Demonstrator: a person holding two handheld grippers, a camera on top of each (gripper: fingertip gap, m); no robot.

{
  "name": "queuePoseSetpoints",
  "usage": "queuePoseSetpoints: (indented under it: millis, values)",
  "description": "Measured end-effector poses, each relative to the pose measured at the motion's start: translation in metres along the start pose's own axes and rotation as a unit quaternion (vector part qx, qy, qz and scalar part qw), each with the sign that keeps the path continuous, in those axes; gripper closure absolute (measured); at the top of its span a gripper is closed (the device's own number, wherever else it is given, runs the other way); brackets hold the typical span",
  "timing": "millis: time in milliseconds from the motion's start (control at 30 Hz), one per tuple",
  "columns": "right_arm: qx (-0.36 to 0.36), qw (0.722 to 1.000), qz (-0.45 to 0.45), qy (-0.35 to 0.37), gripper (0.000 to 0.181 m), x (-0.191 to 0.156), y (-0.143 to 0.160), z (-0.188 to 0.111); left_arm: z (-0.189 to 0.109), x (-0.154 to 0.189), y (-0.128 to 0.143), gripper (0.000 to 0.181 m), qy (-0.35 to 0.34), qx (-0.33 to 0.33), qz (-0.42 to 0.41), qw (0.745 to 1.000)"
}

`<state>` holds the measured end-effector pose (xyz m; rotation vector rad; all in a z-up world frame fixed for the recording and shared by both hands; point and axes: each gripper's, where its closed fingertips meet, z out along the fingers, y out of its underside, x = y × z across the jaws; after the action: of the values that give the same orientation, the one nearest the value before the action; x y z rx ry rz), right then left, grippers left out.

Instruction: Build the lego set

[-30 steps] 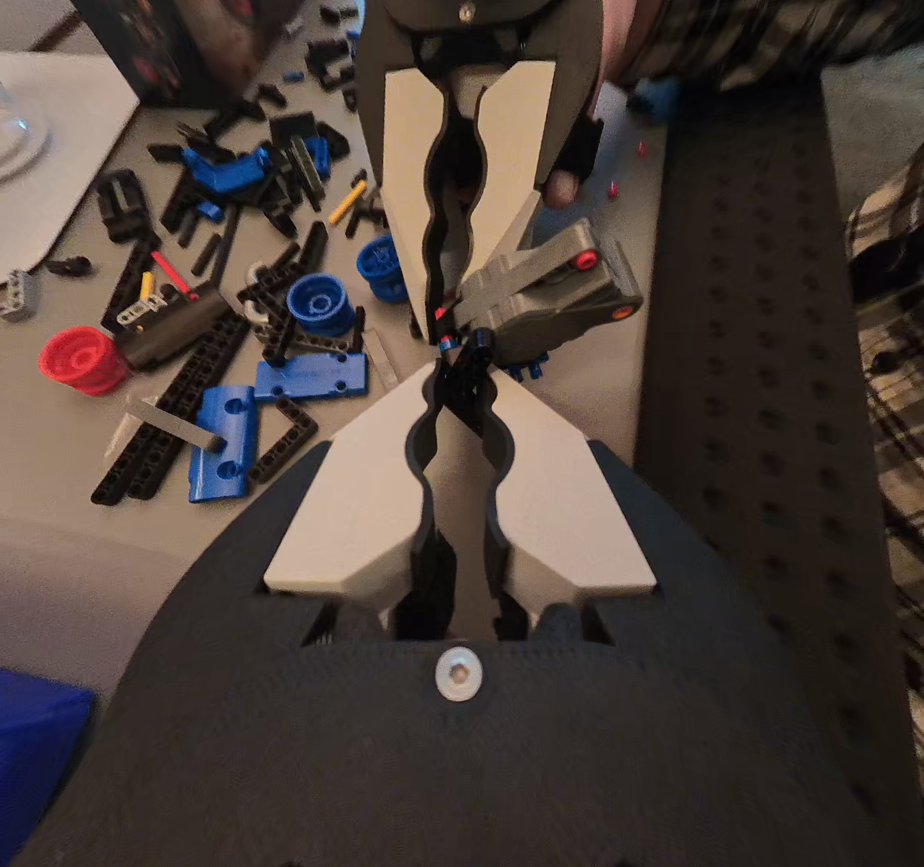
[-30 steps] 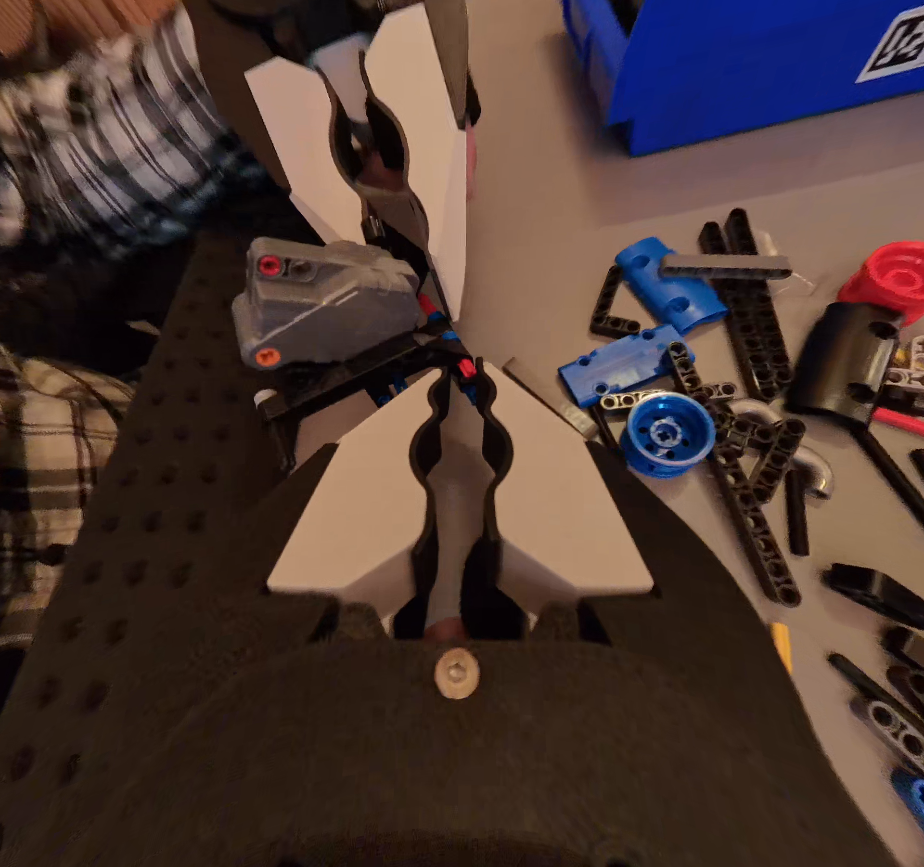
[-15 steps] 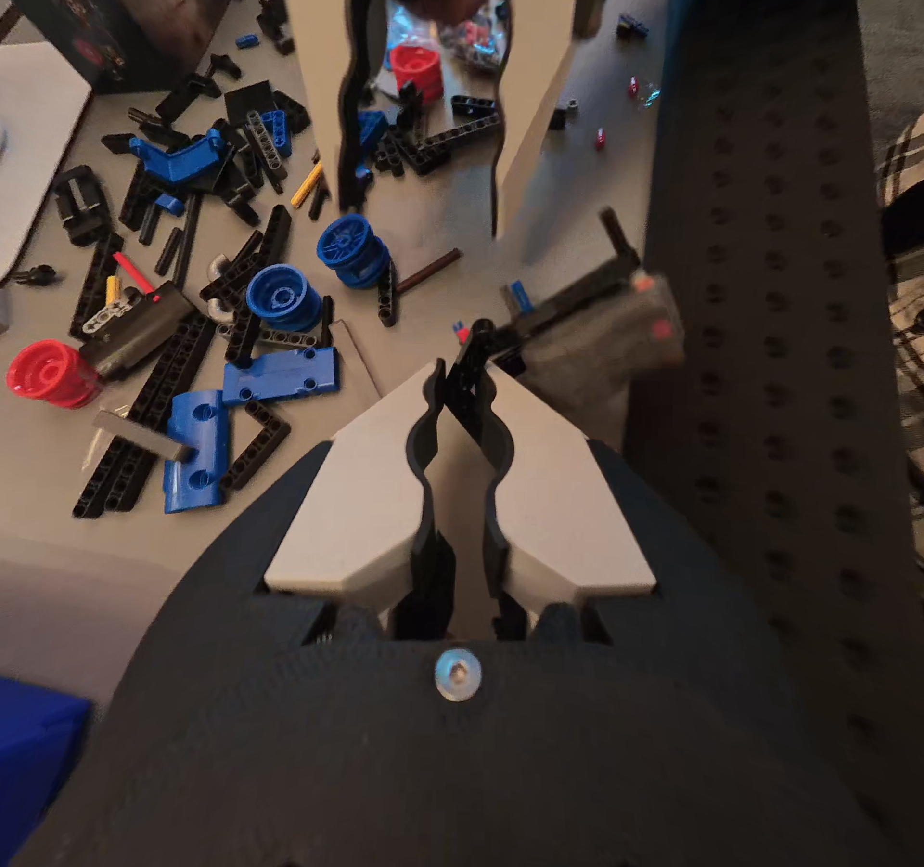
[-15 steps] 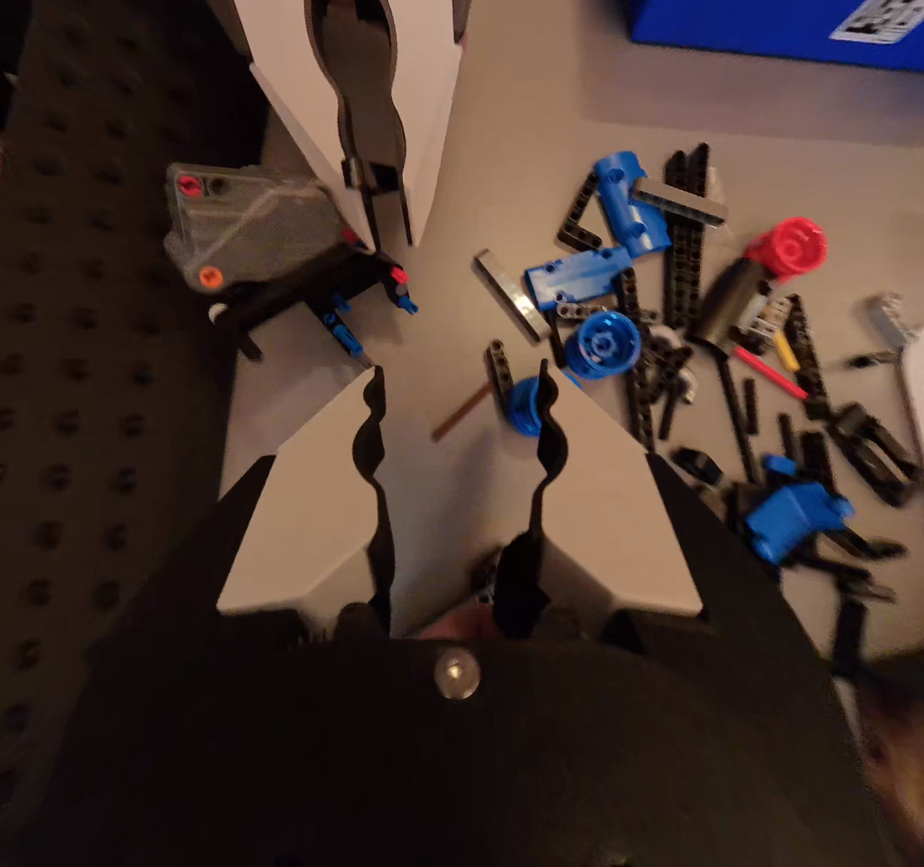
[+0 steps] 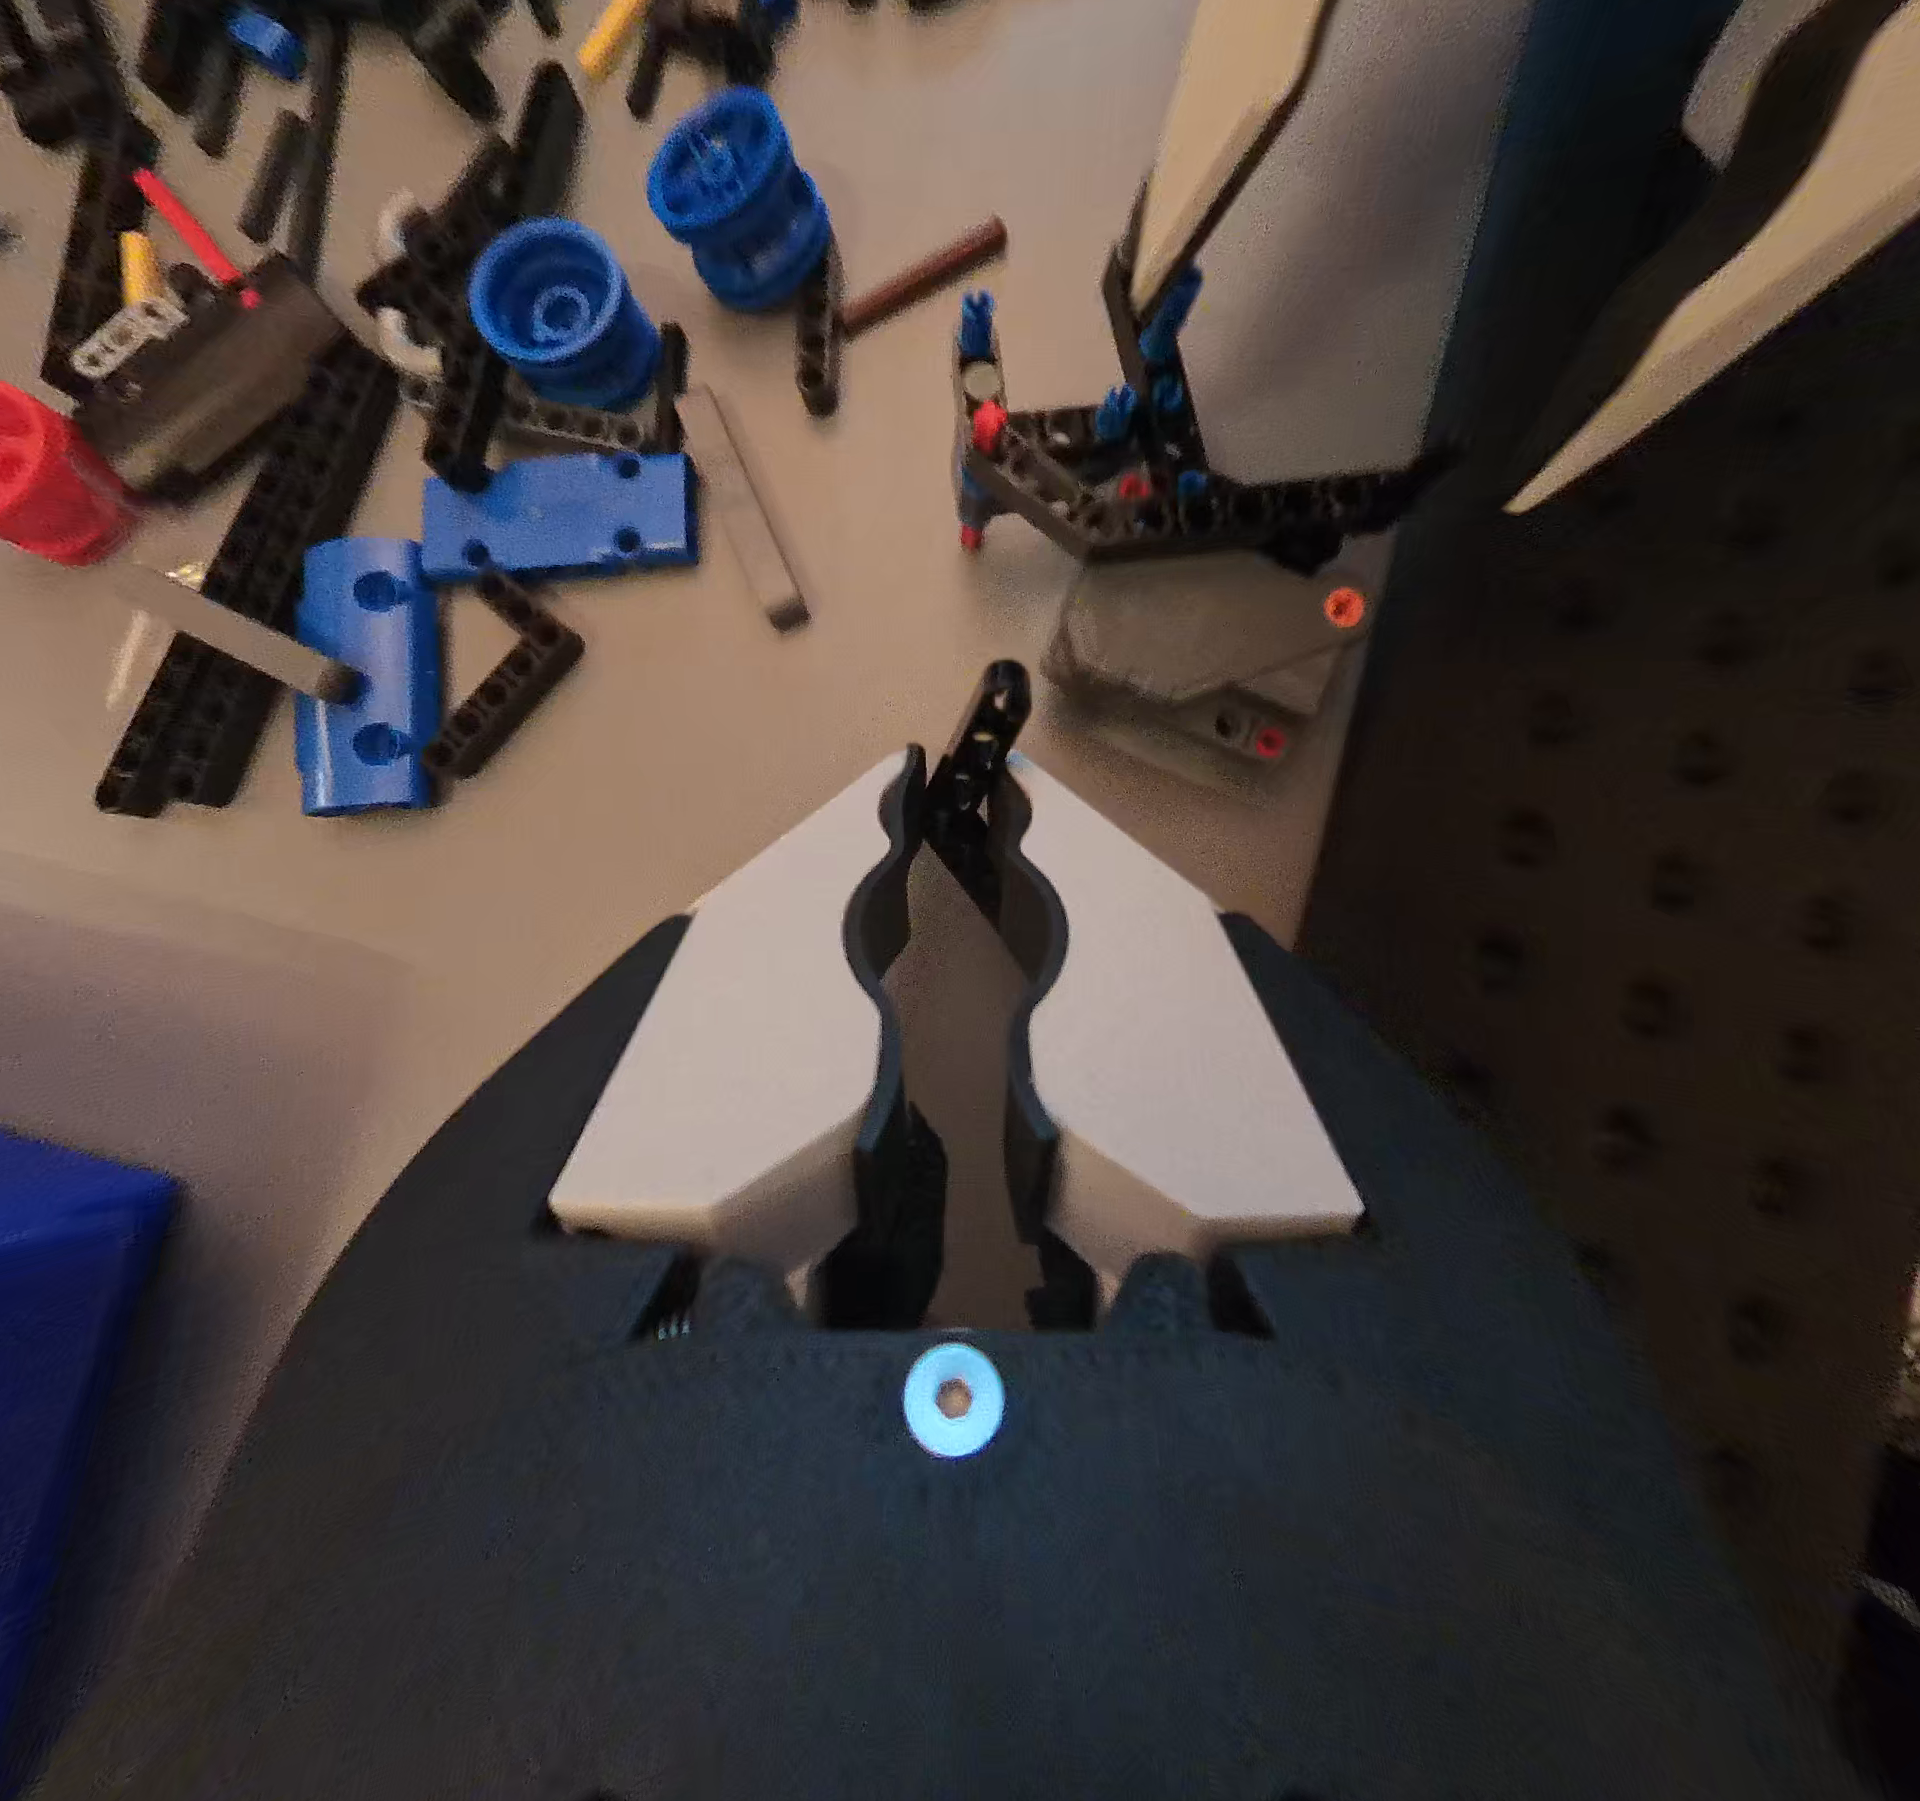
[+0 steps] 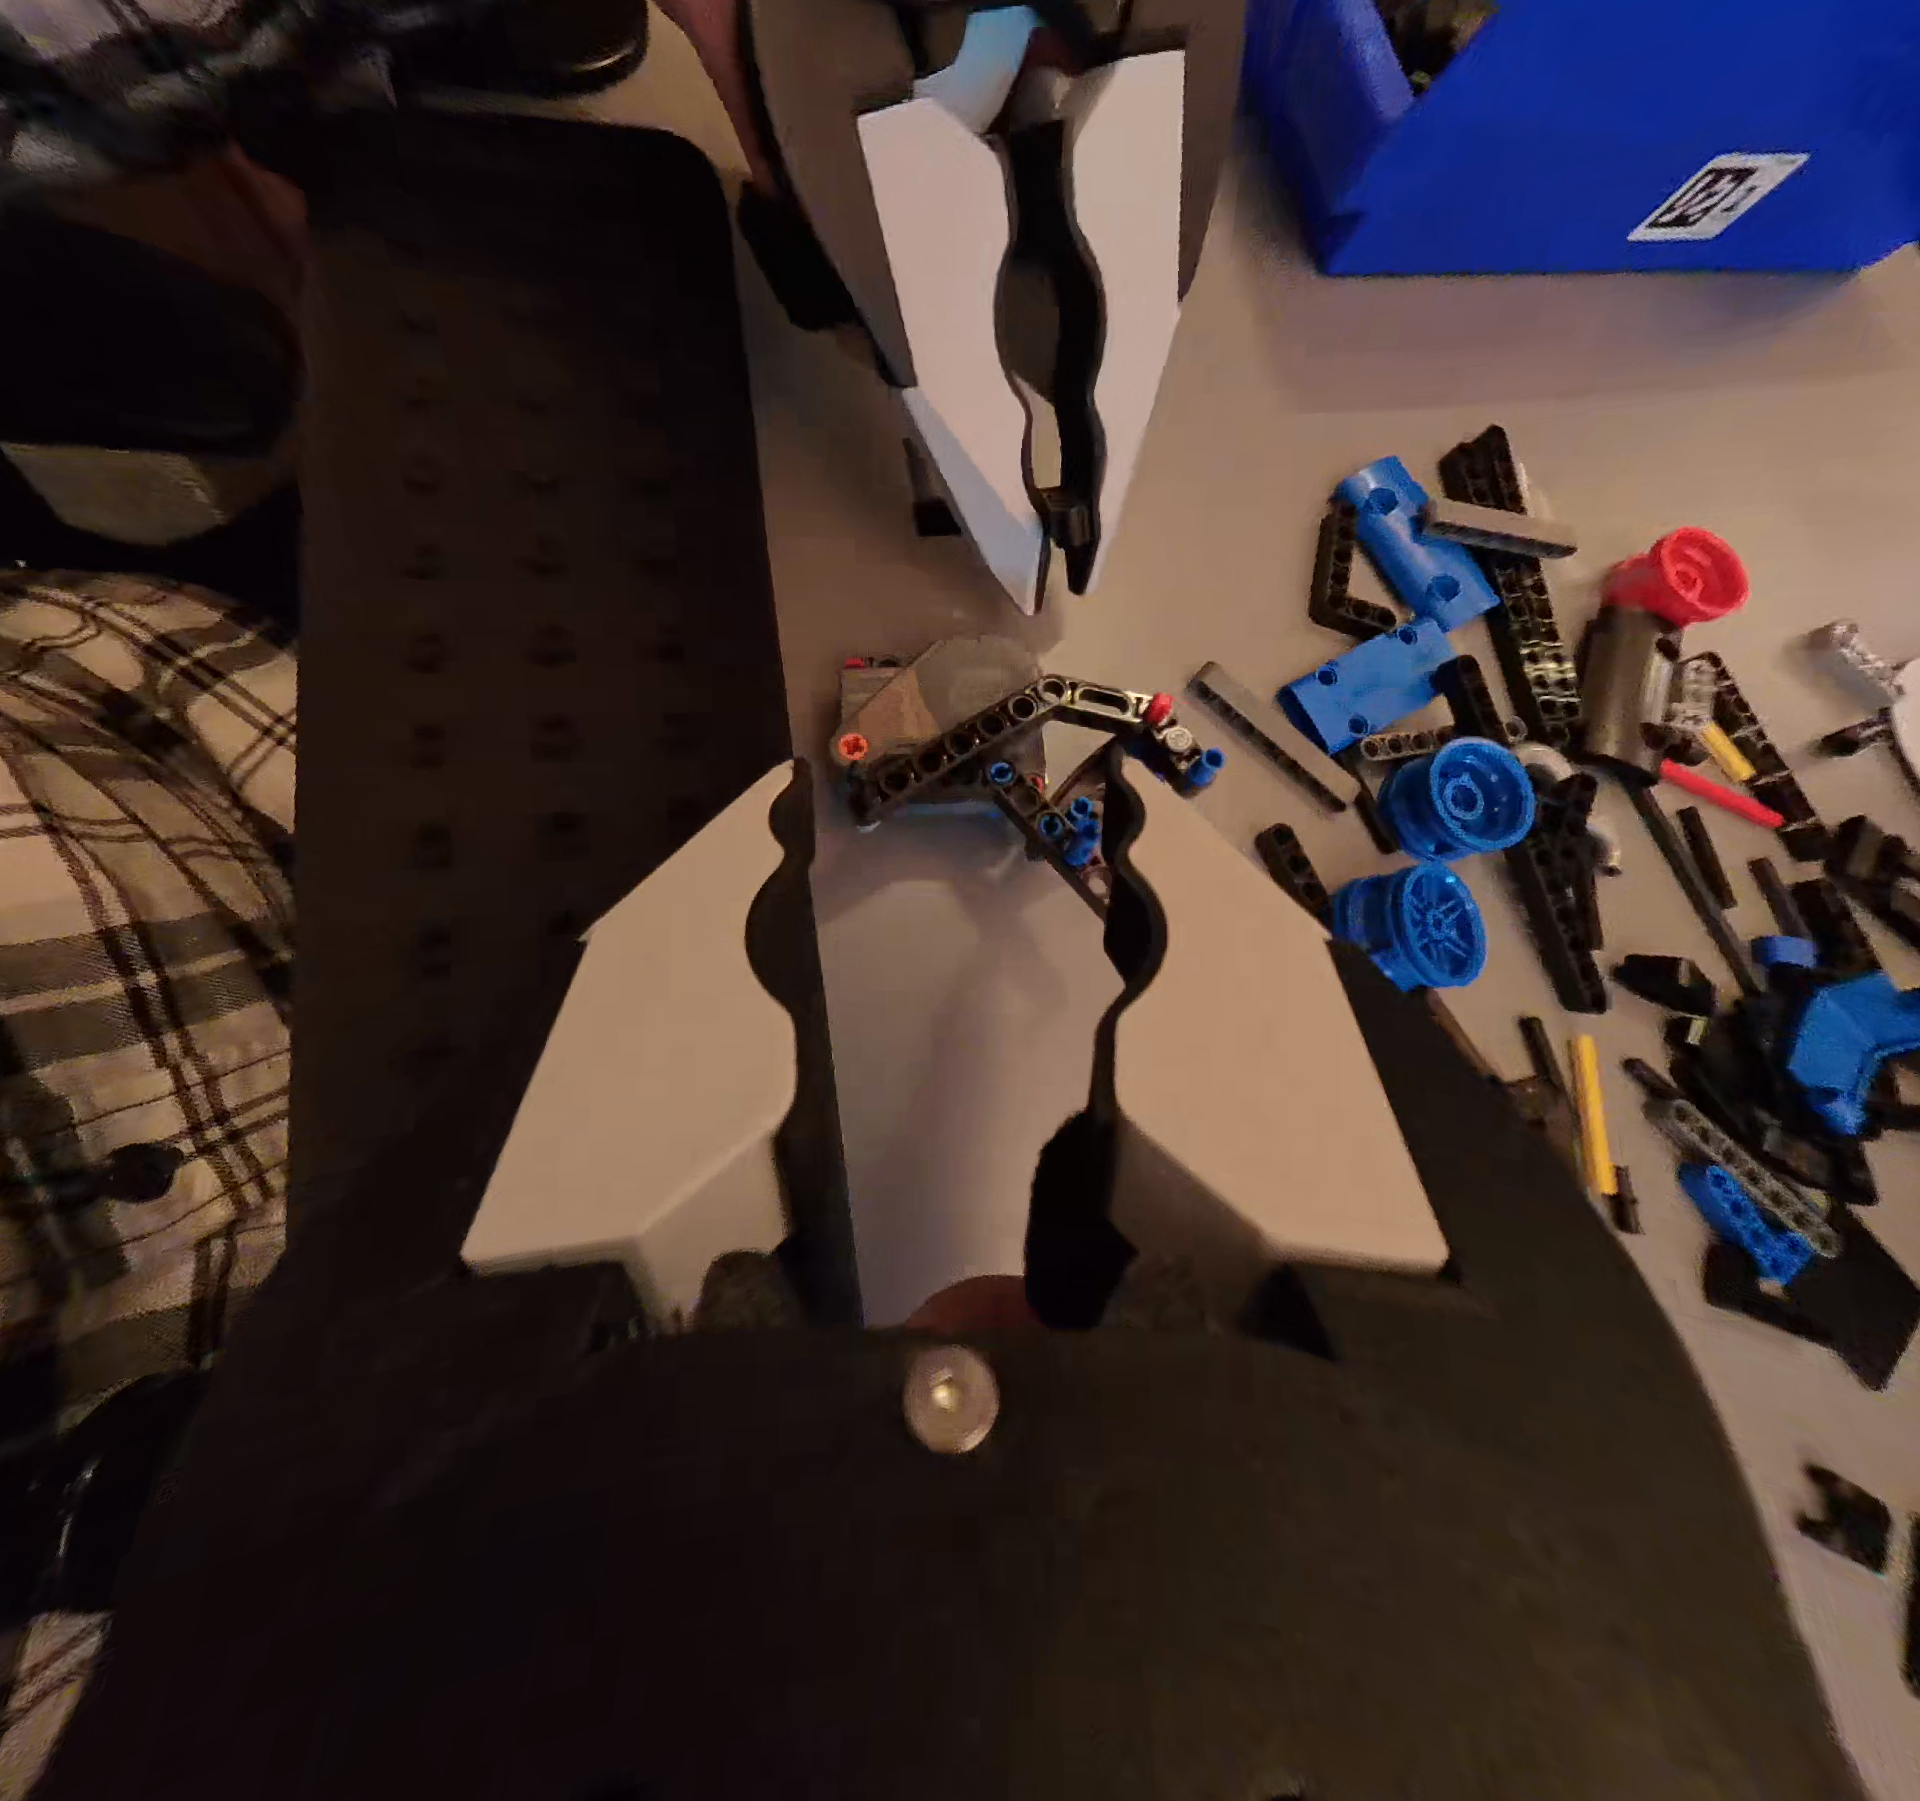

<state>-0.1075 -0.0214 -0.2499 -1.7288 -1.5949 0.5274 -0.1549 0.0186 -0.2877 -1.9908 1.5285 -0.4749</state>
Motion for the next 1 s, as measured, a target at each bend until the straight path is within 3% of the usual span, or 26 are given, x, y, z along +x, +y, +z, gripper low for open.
queuePoseSetpoints:
  millis: [133,433,667,767,867,1000]
  values:
    - [-0.016,0.997,0.046,-0.06,0.123,-0.003,0.019,0.02,0.006,0.014,-0.006,0.172,0.038,0.012,0.003,0.999]
    - [0.049,0.979,0.127,-0.151,0.137,0.011,0.016,0.015,0.01,0.028,-0.016,0.169,0.071,0.062,0.017,0.995]
    - [0.009,0.996,0.048,-0.081,0.111,0.007,0.02,0.01,0.014,0.03,-0.023,0.17,0.077,0.083,0.023,0.993]
    - [-0.021,0.999,0.025,-0.017,0.11,0.011,0.022,0.017,0.021,0.028,-0.023,0.171,0.066,0.074,0.03,0.995]
    - [-0.031,0.999,0.032,0.002,0.109,0.015,0.023,0.028,0.026,0.03,-0.024,0.174,0.07,0.069,0.037,0.994]
    - [-0.02,0.999,0.046,0.005,0.12,0.028,0.023,0.028,0.025,0.035,-0.028,0.176,0.066,0.074,0.054,0.994]
